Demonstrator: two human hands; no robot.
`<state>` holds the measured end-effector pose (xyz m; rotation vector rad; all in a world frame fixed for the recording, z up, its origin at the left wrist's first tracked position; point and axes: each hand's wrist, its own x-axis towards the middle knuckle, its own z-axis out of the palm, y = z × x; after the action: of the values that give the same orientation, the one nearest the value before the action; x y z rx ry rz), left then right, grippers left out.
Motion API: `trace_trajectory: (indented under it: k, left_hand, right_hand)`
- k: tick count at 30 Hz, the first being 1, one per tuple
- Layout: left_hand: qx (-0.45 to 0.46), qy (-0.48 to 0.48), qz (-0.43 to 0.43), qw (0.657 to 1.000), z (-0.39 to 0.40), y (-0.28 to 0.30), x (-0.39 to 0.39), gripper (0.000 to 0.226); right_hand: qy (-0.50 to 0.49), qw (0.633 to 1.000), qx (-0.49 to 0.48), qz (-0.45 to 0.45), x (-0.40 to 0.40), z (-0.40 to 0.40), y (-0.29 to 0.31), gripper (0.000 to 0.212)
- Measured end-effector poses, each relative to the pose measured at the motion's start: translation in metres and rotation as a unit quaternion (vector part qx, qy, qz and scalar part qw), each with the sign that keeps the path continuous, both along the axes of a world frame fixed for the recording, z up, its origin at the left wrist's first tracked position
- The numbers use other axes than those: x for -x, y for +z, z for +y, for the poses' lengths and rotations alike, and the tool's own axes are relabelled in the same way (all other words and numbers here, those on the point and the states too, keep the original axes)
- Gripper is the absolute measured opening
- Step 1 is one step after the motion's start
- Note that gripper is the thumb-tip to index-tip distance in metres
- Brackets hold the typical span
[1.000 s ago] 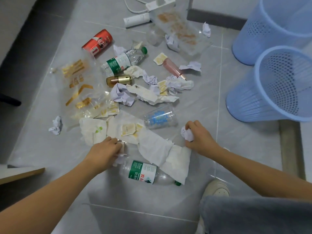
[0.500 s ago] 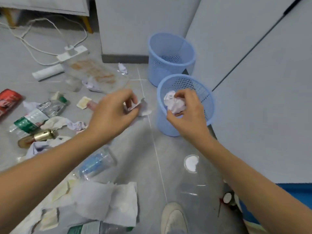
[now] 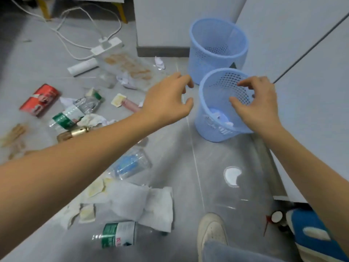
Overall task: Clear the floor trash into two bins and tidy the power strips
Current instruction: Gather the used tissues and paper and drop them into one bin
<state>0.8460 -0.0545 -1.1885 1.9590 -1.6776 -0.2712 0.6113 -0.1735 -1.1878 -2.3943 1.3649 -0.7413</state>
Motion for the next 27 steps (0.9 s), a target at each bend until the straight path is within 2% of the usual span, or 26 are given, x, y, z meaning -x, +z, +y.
trace_trajectory:
  k: [3, 6, 9, 11, 15, 19, 23, 27]
  left_hand:
    - [-0.034, 0.039, -0.014, 0.999, 0.078, -0.021, -0.051, 0.025]
    - [-0.071, 0.130, 0.002, 0.989, 0.146, -0.051, -0.094, 0.016]
    - [-0.130, 0.256, 0.062, 0.956, 0.207, -0.080, -0.126, 0.012]
    - [-0.155, 0.312, 0.072, 0.935, 0.249, -0.099, -0.139, 0.011]
    - [-0.187, 0.353, 0.063, 0.914, 0.319, -0.129, -0.137, 0.014]
    - [-0.222, 0.384, 0.024, 0.896, 0.358, -0.154, -0.117, 0.024]
    - [-0.267, 0.401, 0.007, 0.876, 0.371, -0.173, -0.104, 0.046]
    - [-0.319, 0.415, 0.048, 0.851, 0.376, -0.185, -0.102, 0.064]
  right_hand:
    - [0.104, 0.994, -0.003, -0.034, -0.054, 0.049, -0.013, 0.030]
    - [0.231, 0.971, -0.045, -0.029, -0.108, 0.104, -0.035, 0.027]
    - [0.332, 0.939, -0.089, 0.012, -0.153, 0.151, -0.065, 0.025]
    - [0.373, 0.920, -0.108, 0.048, -0.178, 0.171, -0.085, 0.024]
    - [0.375, 0.906, -0.139, 0.136, -0.224, 0.173, -0.116, 0.028]
    - [0.357, 0.895, -0.148, 0.223, -0.263, 0.154, -0.142, 0.045]
    - [0.403, 0.866, -0.107, 0.278, -0.297, 0.150, -0.164, 0.070]
    - [0.445, 0.830, -0.042, 0.335, -0.318, 0.165, -0.183, 0.084]
